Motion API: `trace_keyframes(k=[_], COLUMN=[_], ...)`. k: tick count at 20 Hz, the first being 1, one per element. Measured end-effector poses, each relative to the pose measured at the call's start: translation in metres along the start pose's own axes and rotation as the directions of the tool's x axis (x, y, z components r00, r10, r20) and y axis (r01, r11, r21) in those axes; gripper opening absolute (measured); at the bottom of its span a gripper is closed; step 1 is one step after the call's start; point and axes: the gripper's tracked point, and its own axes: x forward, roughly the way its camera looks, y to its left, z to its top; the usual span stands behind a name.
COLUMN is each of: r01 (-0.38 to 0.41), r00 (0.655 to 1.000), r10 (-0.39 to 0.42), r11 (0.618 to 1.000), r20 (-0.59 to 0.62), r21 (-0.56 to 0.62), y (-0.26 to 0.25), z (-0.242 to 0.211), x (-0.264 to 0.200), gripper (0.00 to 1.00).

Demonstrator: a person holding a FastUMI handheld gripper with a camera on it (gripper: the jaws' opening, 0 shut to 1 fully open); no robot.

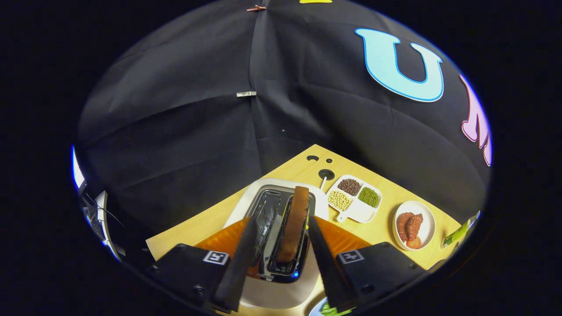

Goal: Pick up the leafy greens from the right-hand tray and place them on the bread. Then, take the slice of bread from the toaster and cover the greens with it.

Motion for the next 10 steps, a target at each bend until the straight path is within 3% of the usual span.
trace_keyframes(k=[2, 7, 10], r01=[-0.002, 0.007, 0.027], r00=[1.000, 1.000, 0.999], r10=[0.002, -0.006, -0.027], r11=[1.000, 1.000, 0.999], r20=[-0.005, -0.021, -0.020], r21=[0.000, 0.018, 0.023], y=[0.001, 0.003, -0.007], z=[-0.002, -0.003, -0.003], x=[0.000, 0.000, -0.003], gripper=[0.51, 0.30, 0.30])
